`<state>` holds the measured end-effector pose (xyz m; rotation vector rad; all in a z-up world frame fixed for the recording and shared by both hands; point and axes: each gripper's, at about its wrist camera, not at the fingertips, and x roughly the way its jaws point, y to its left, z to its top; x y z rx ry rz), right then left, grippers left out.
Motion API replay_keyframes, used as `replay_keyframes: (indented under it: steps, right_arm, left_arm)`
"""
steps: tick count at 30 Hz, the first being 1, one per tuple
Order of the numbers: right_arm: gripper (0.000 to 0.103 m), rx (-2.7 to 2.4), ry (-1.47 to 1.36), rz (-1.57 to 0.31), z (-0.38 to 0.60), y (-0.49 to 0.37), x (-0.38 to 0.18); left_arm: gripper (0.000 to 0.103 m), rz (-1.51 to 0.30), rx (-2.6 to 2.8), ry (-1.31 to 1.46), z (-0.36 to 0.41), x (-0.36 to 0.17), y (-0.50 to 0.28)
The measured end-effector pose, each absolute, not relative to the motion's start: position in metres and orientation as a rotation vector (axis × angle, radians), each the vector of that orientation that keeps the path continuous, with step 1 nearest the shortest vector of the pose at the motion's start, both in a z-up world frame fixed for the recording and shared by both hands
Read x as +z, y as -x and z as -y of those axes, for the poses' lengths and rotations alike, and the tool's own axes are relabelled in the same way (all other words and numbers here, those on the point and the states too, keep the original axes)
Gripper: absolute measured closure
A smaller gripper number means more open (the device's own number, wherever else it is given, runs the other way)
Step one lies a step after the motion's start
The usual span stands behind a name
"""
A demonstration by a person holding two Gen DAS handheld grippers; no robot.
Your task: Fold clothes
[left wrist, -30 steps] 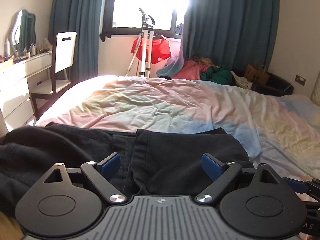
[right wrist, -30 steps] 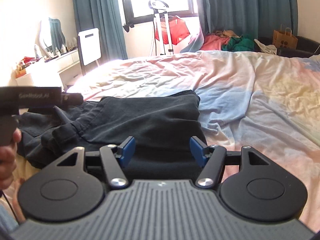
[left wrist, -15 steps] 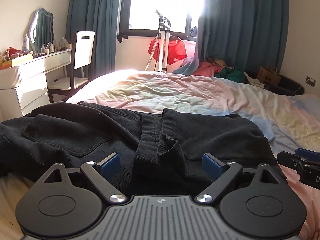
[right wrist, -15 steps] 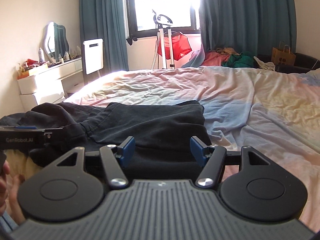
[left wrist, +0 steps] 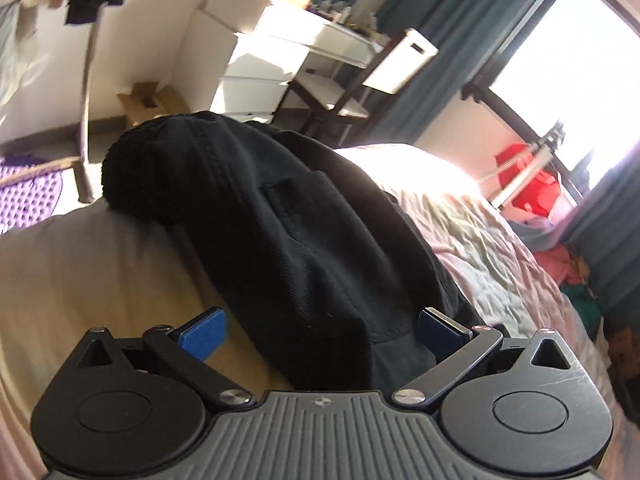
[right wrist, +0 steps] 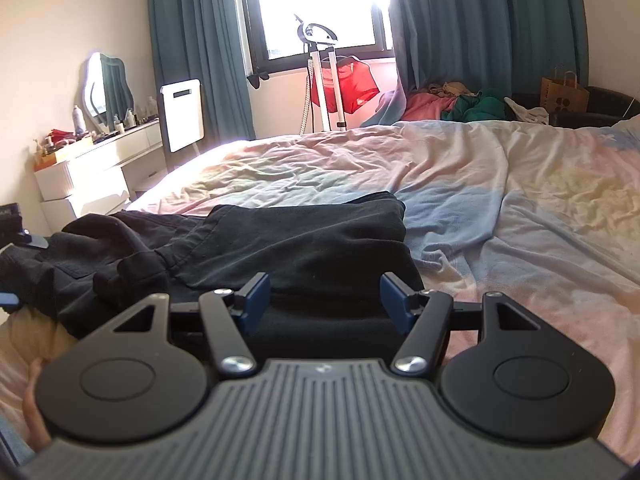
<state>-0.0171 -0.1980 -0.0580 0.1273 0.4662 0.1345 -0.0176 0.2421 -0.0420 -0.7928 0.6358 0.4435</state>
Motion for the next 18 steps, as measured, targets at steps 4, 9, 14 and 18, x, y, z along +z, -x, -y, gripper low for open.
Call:
replay_keyframes:
  steps: [4,9,14,18]
  right_arm:
    - [0.039,0.141,-0.127,-0.487,0.196,0.013,-0.061]
    - [0.039,0.143,-0.120,-0.512,0.192,0.007,-0.067]
    - [0.039,0.165,-0.093,-0.489,0.183,0.000,-0.069]
    - [0.039,0.167,-0.034,-0.508,0.167,-0.026,-0.078]
  left_arm:
    - [0.000,-0.697,0.415,1.033,-0.282,-0.066,0.003]
    - [0.005,-0.653,0.440,1.273,-0.325,-0.094,-0.010]
    - [0.011,-0.550,0.469,1.384,-0.360,-0.108,-0.006]
    - [0.036,-0.474,0.484,1.361,-0.379,-0.109,-0.003]
